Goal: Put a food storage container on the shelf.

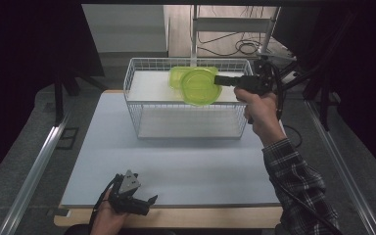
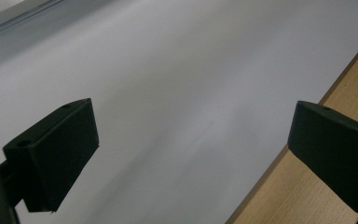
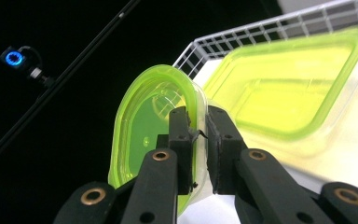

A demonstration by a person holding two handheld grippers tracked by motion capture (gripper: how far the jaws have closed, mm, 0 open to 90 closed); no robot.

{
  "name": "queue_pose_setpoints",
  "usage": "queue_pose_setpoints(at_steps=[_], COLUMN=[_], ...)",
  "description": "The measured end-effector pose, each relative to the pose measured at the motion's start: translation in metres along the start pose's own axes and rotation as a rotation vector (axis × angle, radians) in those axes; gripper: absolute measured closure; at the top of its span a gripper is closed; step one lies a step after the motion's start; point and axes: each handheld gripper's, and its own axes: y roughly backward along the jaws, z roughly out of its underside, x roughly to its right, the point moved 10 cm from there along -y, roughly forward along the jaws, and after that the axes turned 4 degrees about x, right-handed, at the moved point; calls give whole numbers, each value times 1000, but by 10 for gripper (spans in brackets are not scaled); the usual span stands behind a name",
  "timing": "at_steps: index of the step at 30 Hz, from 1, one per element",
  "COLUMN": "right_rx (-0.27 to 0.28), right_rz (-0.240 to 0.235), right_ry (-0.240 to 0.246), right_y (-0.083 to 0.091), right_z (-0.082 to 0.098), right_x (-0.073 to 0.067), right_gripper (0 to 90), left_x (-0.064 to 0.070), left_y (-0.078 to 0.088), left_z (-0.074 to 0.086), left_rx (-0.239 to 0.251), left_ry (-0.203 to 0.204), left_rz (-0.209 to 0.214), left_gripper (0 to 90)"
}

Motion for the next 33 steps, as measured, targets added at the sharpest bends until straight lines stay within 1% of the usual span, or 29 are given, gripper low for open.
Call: queue_pose_setpoints(at_steps=[2, 3, 4, 6, 7, 9, 10, 12, 13, 17, 19, 20, 25, 29, 30, 32, 33], right_rx=[13, 21, 21, 36, 36, 44, 52, 56, 64, 69, 75, 75, 80, 95, 97, 94, 94], right_rz=[13, 27, 27, 46, 46, 72, 87, 94, 109, 120, 142, 142, 164, 163, 167, 216, 216], right_ry=[-1, -3, -3, 0, 0, 13, 13, 11, 7, -2, -7, -7, -29, -45, -44, -11, -11], right_y=[-4, -7, -7, -13, -13, -17, -20, -21, -25, -31, -36, -36, -46, -50, -50, -51, -51], right_z=[-7, -13, -13, -23, -23, -30, -34, -36, -41, -44, -47, -47, -48, -49, -49, -50, -50], right_x=[2, 3, 3, 5, 5, 7, 9, 11, 14, 18, 24, 24, 33, 36, 37, 39, 39], right_gripper=[810, 811, 811, 810, 810, 810, 810, 810, 810, 810, 809, 809, 809, 805, 800, 786, 786], left_x=[0, 0, 0, 0, 0, 0, 0, 0, 1, 0, 1, 1, 1, 1, 1, 1, 2], left_y=[0, 0, 0, 0, 0, 0, 0, 0, 0, -1, -1, -1, -1, -1, -1, -2, -2], left_z=[0, 0, 0, 0, 0, 0, 0, 1, 1, 1, 1, 1, 2, 2, 2, 2, 2], left_rx=[1, 1, 1, 0, -1, -2, -2, -2, -2, -6, -7, -7, -10, -10, -10, -13, -15], left_ry=[0, -3, -3, -3, 0, -1, -1, -1, -1, 0, -4, -4, -3, -3, -4, -5, -6], left_rz=[0, 0, 0, 1, 3, 4, 4, 4, 5, 6, 7, 7, 11, 11, 12, 12, 13], left_gripper=[16, 16, 16, 16, 16, 16, 16, 16, 16, 16, 16, 16, 16, 16, 17, 17, 17])
